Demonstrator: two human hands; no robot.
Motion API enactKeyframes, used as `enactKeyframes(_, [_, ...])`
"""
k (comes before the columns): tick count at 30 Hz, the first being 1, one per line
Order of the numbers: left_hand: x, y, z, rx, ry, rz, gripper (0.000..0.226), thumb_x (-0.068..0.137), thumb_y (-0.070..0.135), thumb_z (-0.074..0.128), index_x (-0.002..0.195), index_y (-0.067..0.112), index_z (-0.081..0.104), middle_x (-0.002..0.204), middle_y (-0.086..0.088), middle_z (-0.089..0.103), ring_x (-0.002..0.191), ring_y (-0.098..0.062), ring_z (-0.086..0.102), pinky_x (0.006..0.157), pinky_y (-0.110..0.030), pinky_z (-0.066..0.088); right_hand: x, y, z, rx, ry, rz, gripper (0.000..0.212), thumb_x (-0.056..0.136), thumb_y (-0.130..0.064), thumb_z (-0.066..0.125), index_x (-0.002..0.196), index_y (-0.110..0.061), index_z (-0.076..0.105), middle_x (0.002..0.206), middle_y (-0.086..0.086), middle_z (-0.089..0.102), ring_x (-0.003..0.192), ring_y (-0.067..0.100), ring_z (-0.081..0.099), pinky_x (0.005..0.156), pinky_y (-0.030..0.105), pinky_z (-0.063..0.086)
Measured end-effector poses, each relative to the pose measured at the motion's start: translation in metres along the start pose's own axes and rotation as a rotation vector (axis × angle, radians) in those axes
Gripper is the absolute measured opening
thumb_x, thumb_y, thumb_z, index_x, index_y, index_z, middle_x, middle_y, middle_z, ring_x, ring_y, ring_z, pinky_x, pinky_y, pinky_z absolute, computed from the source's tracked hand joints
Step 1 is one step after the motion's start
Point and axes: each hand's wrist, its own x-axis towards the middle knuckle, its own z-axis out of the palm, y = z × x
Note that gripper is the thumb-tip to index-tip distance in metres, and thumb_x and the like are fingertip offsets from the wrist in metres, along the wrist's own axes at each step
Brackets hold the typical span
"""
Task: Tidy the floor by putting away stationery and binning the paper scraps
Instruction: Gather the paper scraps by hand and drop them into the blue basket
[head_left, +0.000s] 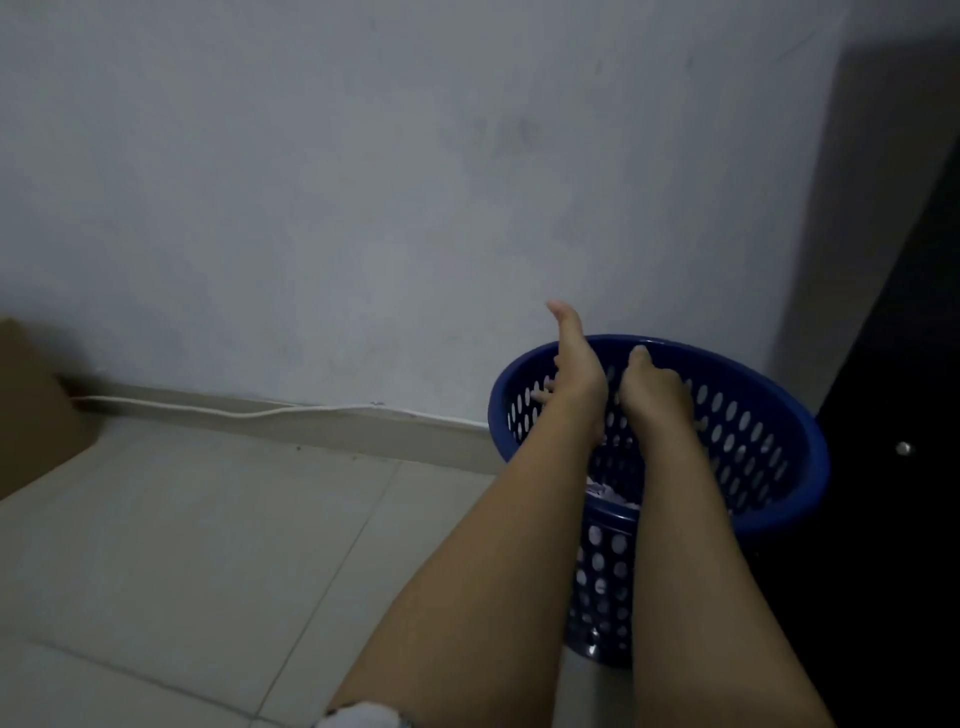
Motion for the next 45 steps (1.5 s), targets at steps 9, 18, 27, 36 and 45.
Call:
enactKeyframes(9, [-0.012, 0.017, -0.033, 0.025, -0.048, 0.096, 0.159, 0.009, 0.103, 0.026, 0.148, 0.027, 0.022, 0.157, -0.007, 0.021, 0.142, -0.030, 0.025, 0.115, -0.053, 0.021, -0.043, -0.034, 0.010, -0.240, -0.012, 0.007, 0.049, 0.102, -0.027, 0.028, 0.145, -0.004, 0.028, 0.153, 0.023, 0.020, 0.137, 0.040, 0.023, 0.110, 0.052, 0.024])
enactKeyframes(18, [-0.079, 0.064, -0.197, 0.223, 0.376, 0.595, 0.070, 0.088, 0.068, 0.022, 0.141, 0.025, 0.039, 0.155, 0.001, 0.028, 0.146, -0.018, 0.017, 0.120, -0.044, 0.013, -0.119, -0.082, 0.145, -0.397, -0.116, -0.555, 0.049, 0.096, -0.033, 0.035, 0.135, -0.004, 0.044, 0.146, 0.023, 0.033, 0.134, 0.042, 0.026, 0.110, 0.052, 0.028])
enactKeyframes(27, [-0.216, -0.017, -0.512, 0.743, 0.969, 0.160, 0.056, 0.100, 0.041, 0.023, 0.146, 0.011, 0.027, 0.156, -0.015, 0.020, 0.147, -0.028, 0.009, 0.120, -0.042, 0.008, -0.255, -0.022, 0.311, -0.701, -0.703, -0.733, 0.052, 0.099, -0.034, 0.038, 0.122, 0.010, 0.054, 0.134, 0.028, 0.052, 0.124, 0.037, 0.050, 0.099, 0.034, 0.041])
enactKeyframes(36, [-0.377, -0.157, -0.701, 0.782, 1.552, -0.304, 0.068, 0.095, 0.048, 0.034, 0.143, 0.001, 0.030, 0.154, -0.020, 0.022, 0.145, -0.034, 0.012, 0.117, -0.043, 0.015, -0.423, 0.123, 0.423, -1.199, -1.179, -0.933, 0.064, 0.099, -0.047, 0.028, 0.144, -0.002, 0.031, 0.154, 0.018, 0.027, 0.142, 0.030, 0.026, 0.116, 0.037, 0.026])
enactKeyframes(45, [-0.465, -0.193, -0.810, 0.598, 1.838, -0.339, 0.080, 0.091, 0.045, 0.046, 0.145, -0.006, 0.015, 0.158, -0.020, 0.007, 0.147, -0.033, -0.002, 0.118, -0.046, 0.002, -0.516, 0.291, 0.414, -1.070, -0.905, -0.763, 0.097, 0.088, -0.070, 0.012, 0.129, 0.010, 0.048, 0.137, 0.030, 0.048, 0.124, 0.041, 0.052, 0.101, 0.061, 0.031])
